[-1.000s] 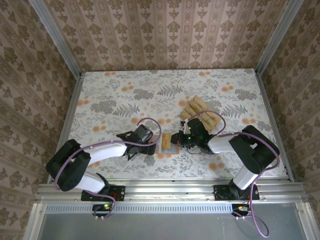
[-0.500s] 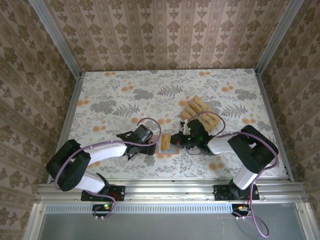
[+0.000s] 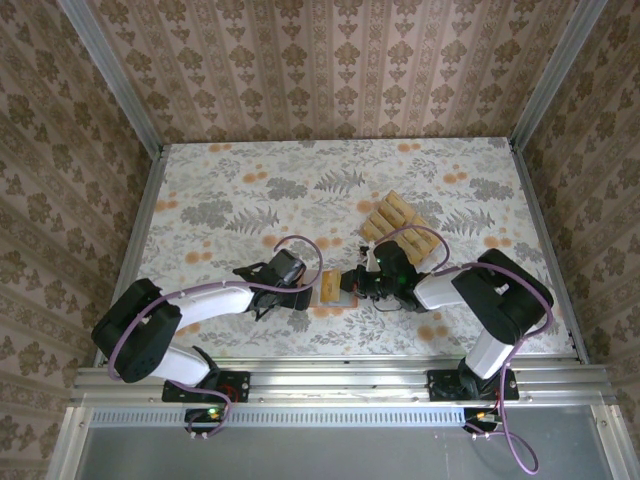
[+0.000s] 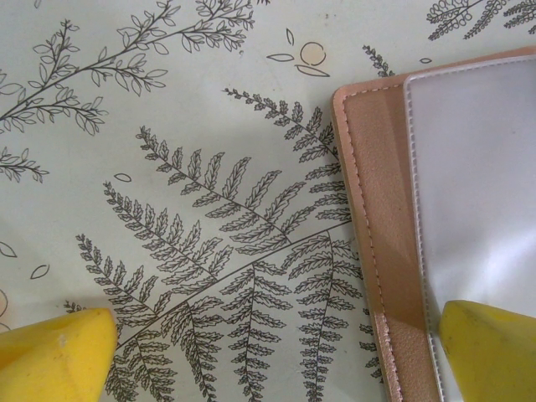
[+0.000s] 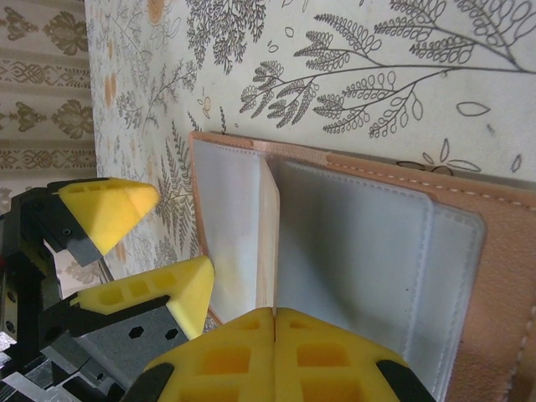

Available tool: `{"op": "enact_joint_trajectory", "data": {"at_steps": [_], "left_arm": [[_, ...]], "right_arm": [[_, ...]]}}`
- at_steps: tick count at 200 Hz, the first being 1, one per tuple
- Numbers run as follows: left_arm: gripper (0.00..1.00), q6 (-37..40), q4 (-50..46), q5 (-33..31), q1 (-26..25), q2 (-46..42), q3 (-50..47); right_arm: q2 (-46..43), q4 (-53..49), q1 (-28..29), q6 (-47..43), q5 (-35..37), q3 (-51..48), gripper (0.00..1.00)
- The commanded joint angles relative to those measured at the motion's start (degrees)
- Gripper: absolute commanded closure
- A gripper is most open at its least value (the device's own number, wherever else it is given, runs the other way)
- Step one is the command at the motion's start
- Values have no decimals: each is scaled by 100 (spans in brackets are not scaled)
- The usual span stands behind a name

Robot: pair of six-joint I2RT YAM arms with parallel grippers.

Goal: Put the credit cards into the card holder

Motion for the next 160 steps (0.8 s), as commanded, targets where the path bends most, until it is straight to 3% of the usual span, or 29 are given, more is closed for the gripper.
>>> {"op": "enact_joint_trajectory", "data": {"at_steps": [1,160], "left_arm": [[0,-55,-109,-129,18,44,-103],[0,-82,-197,-172,12,-41,-112]], "right_arm": [[137,149,70,65,-64,-102,100],[-32,-79,53,-232,226,-317,100]]}}
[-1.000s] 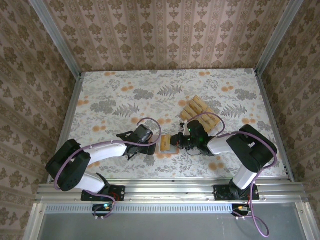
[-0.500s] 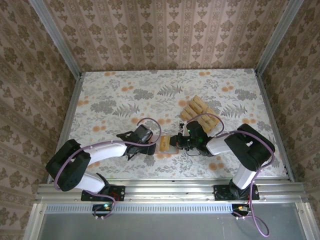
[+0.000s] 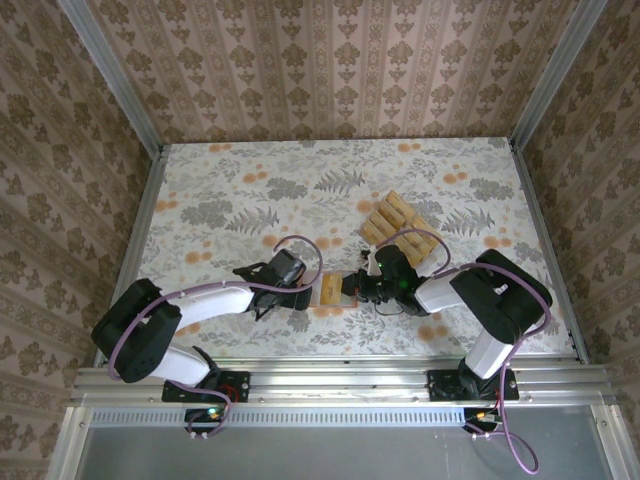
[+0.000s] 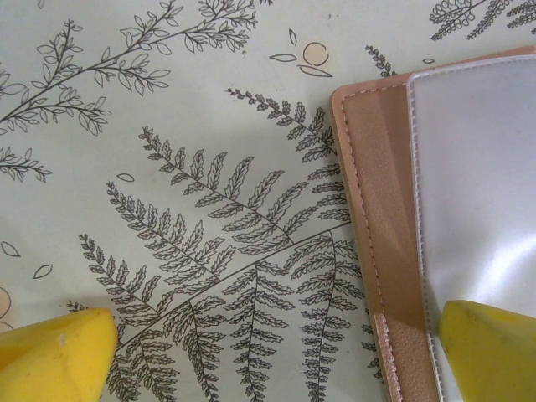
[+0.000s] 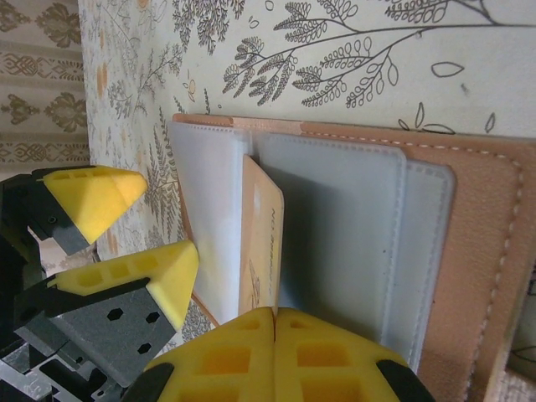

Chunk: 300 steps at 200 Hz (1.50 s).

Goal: Put the credit cards into the card holder

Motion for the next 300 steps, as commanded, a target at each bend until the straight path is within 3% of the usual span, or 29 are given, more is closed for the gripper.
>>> {"op": "enact_joint_trajectory", "data": {"at_steps": [1,142,216,300], "left_arm": [[0,-82,-191,-157,13,-38,-110],[0,-223,-270,-246,8,-153,-163],[0,-10,-447,-301,53,-285,263],[0,193,-299,-225,86,279,698]], "right_arm": [[-47,-276,29,-191,204,-101,100],[357,-113,26,-147,125,113,100],[382,-122,20,-157,125,120,100],[409,-114,20,-152,125,141,100]]}}
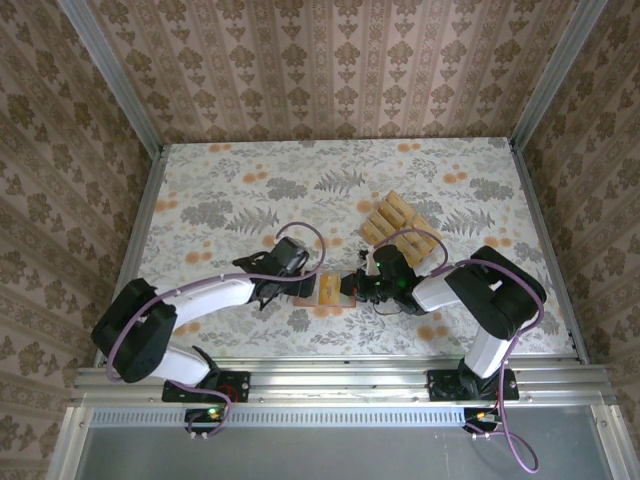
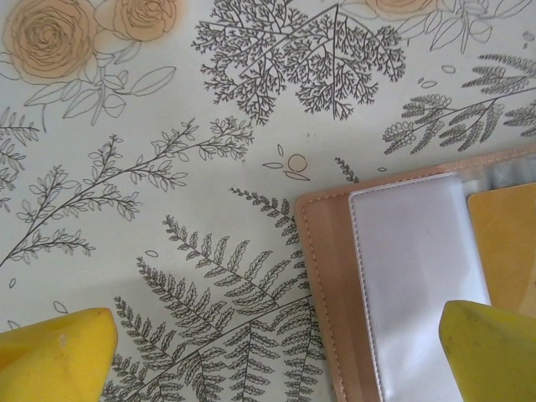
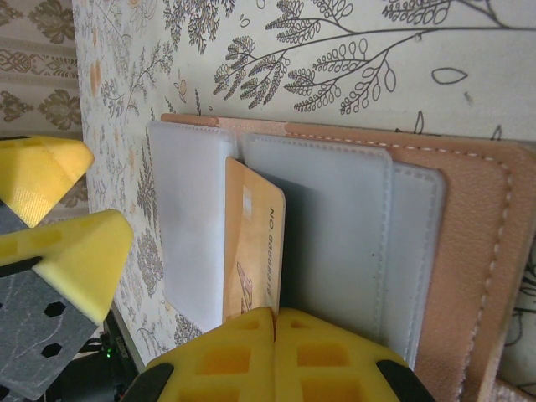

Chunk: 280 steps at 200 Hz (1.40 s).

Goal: Put the credit cards into the card holder

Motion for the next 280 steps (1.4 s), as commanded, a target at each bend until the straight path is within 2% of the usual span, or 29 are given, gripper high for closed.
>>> {"op": "enact_joint_trajectory", "data": {"at_steps": [1,121,280], "left_arm": [[0,109,-42,-57,41,235,80],[0,-95,111,-49,64,254,-396],[0,-86,141,-17,59,317,-412]], "right_arm": [[182,-190,24,-113,147,45,100],[-36,-369,-321,-257,50,40,100],[371,-261,-290,-277,-345,278,100]]}}
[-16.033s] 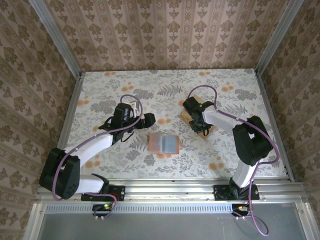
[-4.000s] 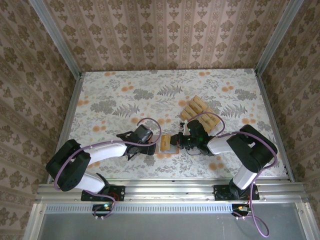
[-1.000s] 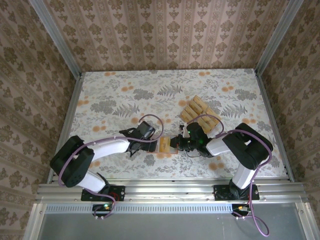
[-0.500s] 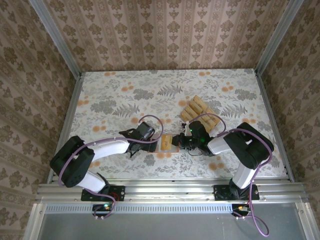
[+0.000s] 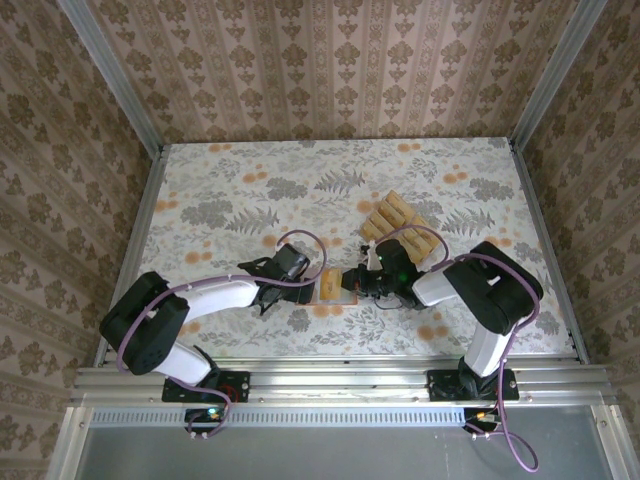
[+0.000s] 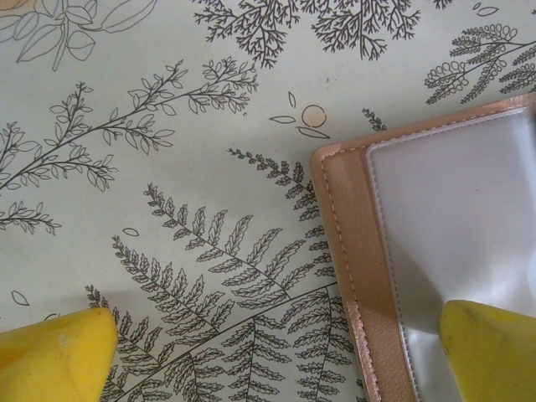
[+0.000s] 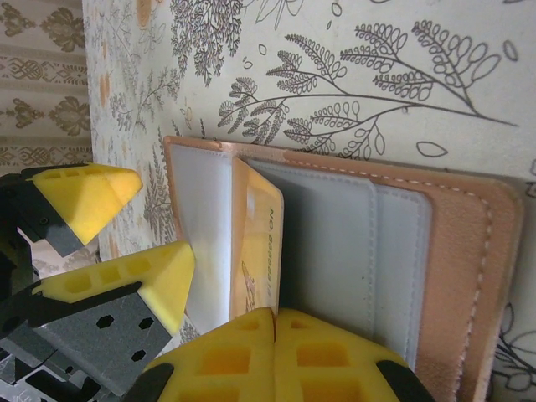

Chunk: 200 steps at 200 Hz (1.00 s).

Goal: Put the credit cards into the card holder

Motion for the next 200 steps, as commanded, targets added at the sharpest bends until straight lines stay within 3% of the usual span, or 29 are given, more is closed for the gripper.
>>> {"op": "enact_joint_trajectory", "data": {"at_steps": [1,200], "left_arm": [[0,-51,-197,-31,56,51,-104],[0,-60,-197,-35,54,17,-130]], "right_arm": [[185,-280,6,-124,-41,82,100],[-19,-370,72,-212,-68,-133,100]]}}
